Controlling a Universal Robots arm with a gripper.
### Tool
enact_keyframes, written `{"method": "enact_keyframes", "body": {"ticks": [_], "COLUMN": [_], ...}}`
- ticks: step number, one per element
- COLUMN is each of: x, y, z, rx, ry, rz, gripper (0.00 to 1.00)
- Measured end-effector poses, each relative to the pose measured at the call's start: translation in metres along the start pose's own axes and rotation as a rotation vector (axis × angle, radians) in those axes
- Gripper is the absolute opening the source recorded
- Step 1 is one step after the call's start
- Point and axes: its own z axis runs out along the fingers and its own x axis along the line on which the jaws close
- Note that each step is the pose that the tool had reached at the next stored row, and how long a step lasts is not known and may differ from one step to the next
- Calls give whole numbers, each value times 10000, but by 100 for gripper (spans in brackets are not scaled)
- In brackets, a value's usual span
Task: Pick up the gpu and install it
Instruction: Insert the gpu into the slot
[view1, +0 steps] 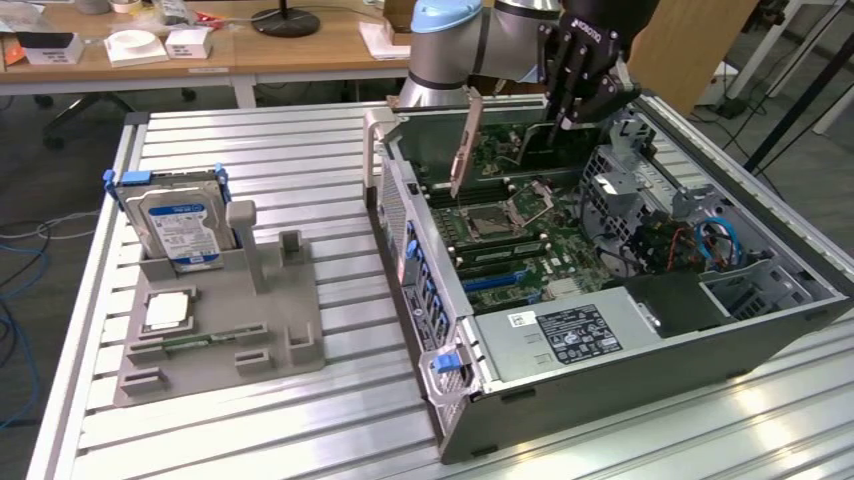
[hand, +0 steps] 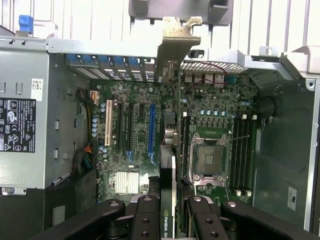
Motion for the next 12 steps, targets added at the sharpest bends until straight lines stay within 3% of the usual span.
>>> {"method": "enact_keyframes", "body": {"ticks": [6,12], "x": [1,0], "y": [-1,-8], "z": [18,56], "rx": [17,121], "ry": [-18,-135], "rz": [0,-2], "gripper": [26,26]}}
